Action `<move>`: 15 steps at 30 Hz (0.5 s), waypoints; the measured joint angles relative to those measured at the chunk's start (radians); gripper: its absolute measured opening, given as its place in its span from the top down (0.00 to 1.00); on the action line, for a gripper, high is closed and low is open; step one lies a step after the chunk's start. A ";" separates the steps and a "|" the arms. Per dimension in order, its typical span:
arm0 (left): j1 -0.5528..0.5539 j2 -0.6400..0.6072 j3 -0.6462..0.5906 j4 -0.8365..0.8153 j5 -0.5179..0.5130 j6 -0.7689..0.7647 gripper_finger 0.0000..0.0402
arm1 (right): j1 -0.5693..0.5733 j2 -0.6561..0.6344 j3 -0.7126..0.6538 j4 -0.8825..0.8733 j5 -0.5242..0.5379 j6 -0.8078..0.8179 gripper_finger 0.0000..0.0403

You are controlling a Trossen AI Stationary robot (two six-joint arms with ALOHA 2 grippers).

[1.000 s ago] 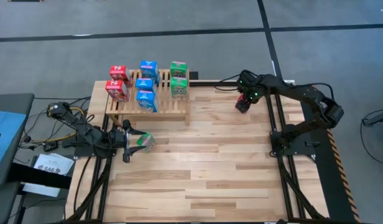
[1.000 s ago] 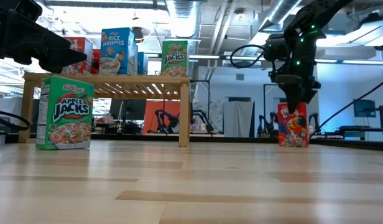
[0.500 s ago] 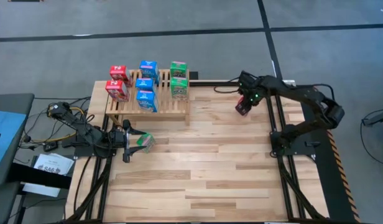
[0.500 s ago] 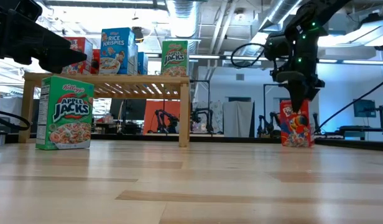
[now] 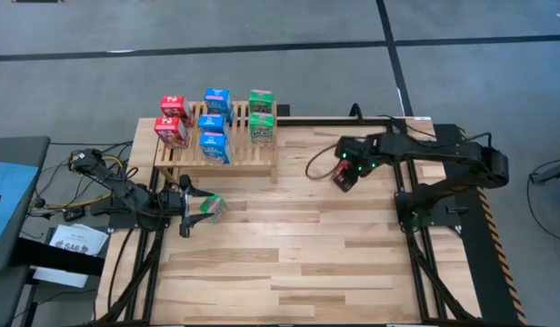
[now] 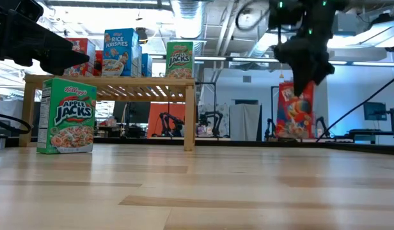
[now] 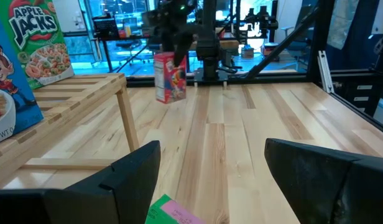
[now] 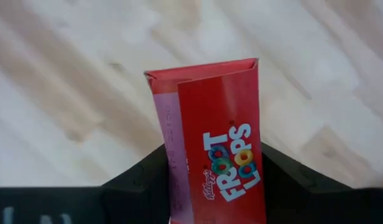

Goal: Stack cereal on shelf
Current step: Put the red cereal box on the shelf aligned with the red cereal boxes

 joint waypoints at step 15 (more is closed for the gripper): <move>0.000 0.000 0.000 0.000 0.000 0.000 0.30 | 0.355 0.187 0.216 0.063 0.056 0.205 0.49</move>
